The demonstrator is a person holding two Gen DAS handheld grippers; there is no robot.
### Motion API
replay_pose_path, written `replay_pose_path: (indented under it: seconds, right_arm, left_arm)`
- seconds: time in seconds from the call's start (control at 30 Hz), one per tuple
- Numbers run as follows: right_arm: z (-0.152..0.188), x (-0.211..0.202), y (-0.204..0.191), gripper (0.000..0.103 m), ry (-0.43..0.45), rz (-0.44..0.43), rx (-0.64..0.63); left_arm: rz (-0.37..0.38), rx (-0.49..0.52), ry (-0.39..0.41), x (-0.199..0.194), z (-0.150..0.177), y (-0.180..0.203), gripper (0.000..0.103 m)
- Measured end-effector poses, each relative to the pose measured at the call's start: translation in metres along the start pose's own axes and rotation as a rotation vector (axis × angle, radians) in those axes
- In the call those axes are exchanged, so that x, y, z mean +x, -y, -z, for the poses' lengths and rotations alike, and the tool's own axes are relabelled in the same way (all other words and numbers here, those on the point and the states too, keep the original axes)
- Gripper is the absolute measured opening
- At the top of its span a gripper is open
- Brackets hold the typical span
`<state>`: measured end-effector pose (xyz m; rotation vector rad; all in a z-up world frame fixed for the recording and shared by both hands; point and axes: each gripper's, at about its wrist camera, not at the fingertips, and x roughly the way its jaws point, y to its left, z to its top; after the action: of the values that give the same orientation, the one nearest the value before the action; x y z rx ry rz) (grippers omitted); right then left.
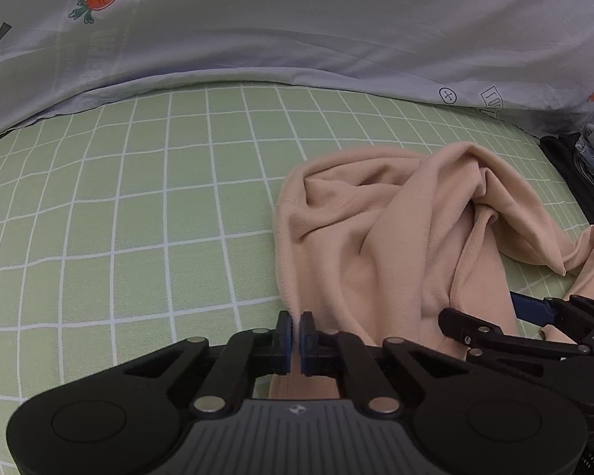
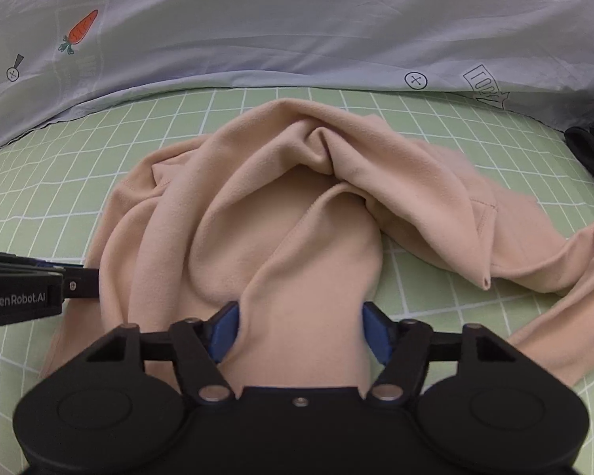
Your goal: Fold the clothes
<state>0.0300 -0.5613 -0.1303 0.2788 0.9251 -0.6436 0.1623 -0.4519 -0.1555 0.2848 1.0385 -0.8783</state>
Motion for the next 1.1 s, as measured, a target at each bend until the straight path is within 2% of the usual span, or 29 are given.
replay_pose_path:
  seconds: [0.03,0.07,0.23,0.4,0.57,0.7,0.77,0.8,0.87,0.9,0.97,1.03,1.1]
  right_arm:
    - [0.001,-0.002,0.000,0.023,0.006,0.003,-0.014]
    - [0.003,-0.004,0.001,0.017,0.011,0.007,-0.022]
    - [0.014,-0.016,0.023,0.016,0.021,0.009,0.012]
    - [0.032,-0.034,0.043,0.016,-0.004,-0.092,0.087]
    - [0.054,-0.046,0.028,0.016,-0.029,-0.077,0.042]
    - [0.061,-0.059,0.013,0.016,-0.011,-0.092,-0.008]
    - [0.063,-0.065,0.006,0.018,0.000,-0.085,-0.030]
    - [0.064,-0.068,0.003,0.026,0.005,-0.080,-0.040]
    - [0.067,-0.075,-0.004,0.030,0.014,-0.071,-0.058]
    - [0.068,-0.078,-0.008,0.031,0.018,-0.066,-0.067]
    - [0.070,-0.091,-0.019,0.037,0.052,-0.060,-0.109]
    - [0.072,-0.105,-0.032,0.048,0.101,-0.077,-0.149]
    - [0.073,-0.116,-0.048,0.050,0.123,-0.128,-0.194]
  left_arm:
    - [-0.009,-0.011,0.005,0.000,0.001,0.000,0.004]
    - [-0.030,-0.017,0.013,-0.002,0.002,-0.002,0.004]
    - [-0.133,-0.070,0.037,-0.021,0.007,-0.025,0.004]
    - [-0.241,-0.101,0.050,-0.056,0.038,-0.050,0.004]
    - [-0.352,-0.128,0.062,-0.091,0.071,-0.074,0.004]
    - [-0.417,-0.247,0.060,-0.119,0.106,-0.101,0.005]
    - [-0.456,-0.321,0.056,-0.131,0.127,-0.115,0.005]
    - [-0.448,-0.363,0.062,-0.139,0.136,-0.121,0.006]
    - [-0.397,-0.448,0.088,-0.155,0.151,-0.132,0.015]
    - [-0.389,-0.465,0.099,-0.162,0.156,-0.133,0.023]
    - [-0.394,-0.469,0.120,-0.174,0.163,-0.128,0.033]
    - [-0.401,-0.453,0.105,-0.177,0.172,-0.120,0.036]
    - [-0.409,-0.432,0.080,-0.180,0.182,-0.110,0.040]
